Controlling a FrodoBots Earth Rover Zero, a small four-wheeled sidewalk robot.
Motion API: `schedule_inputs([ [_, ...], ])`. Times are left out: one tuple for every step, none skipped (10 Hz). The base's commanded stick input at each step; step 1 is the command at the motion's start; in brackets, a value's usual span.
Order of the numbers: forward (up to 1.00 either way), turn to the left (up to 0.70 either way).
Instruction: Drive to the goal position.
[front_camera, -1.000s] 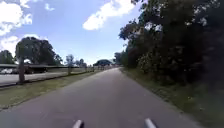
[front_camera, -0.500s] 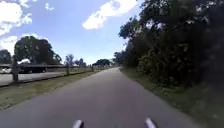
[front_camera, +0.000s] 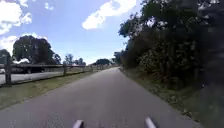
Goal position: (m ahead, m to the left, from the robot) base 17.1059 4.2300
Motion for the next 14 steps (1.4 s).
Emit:
schedule_inputs([
  [0.5,0.0],
  [0.5,0.0],
  [0.5,0.0],
  [0.5,0.0],
  [0.5,0.0],
  [0.5,0.0],
  [0.5,0.0],
  [0.5,0.0],
  [0.5,0.0],
  [0.5,0.0],
  [0.5,0.0],
  [0.5,0.0],
  [0.5,0.0],
  [0.5,0.0],
])
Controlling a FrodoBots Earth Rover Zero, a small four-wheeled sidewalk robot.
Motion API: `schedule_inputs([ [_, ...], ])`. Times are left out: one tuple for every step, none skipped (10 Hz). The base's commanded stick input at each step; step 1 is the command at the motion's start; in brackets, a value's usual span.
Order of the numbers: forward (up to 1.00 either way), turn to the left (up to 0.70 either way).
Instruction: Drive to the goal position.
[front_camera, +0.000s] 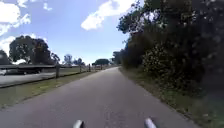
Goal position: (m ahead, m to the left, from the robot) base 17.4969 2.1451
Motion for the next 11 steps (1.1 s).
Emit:
schedule_inputs([
  [0.5,0.0],
  [0.5,0.0],
  [0.5,0.0],
  [0.5,0.0],
  [0.5,0.0],
  [0.5,0.0],
  [0.5,0.0],
  [0.5,0.0],
  [0.5,0.2],
  [0.5,0.25],
  [0.5,0.25],
])
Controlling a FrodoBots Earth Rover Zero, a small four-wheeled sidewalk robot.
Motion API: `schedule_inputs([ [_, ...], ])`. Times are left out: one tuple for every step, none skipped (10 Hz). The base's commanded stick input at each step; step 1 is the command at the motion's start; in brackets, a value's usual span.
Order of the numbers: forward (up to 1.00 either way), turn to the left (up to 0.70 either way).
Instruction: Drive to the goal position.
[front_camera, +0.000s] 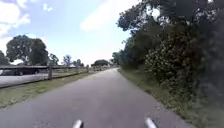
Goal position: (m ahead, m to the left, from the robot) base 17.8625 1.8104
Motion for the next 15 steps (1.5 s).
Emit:
schedule_inputs([
  [0.5,0.25],
  [0.5,0.24],
  [0.5,0.01],
  [0.5,0.0],
  [0.5,0.0],
  [0.5,0.0],
  [0.5,0.0],
  [0.5,0.0],
  [0.5,0.0],
  [0.5,0.0],
  [0.5,0.0],
  [0.5,0.0],
  [0.5,0.0],
  [0.5,0.0],
  [0.5,0.0],
])
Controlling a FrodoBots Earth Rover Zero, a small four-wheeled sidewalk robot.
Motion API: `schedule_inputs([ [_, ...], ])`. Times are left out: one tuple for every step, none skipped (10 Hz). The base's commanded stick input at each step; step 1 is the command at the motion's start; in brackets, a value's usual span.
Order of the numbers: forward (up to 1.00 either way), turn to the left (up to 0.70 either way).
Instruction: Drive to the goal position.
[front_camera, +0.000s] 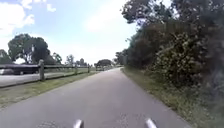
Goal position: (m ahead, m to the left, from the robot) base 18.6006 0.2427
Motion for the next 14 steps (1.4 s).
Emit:
schedule_inputs([
  [0.5,0.09],
  [0.5,0.25],
  [0.5,0.25],
  [0.5,0.25],
  [0.5,0.25],
  [0.5,0.25],
  [0.5,0.13],
  [0.5,0.01],
  [0.5,0.0],
  [0.5,0.0],
  [0.5,0.0],
  [0.5,0.0],
  [0.5,0.0],
  [0.5,0.0],
])
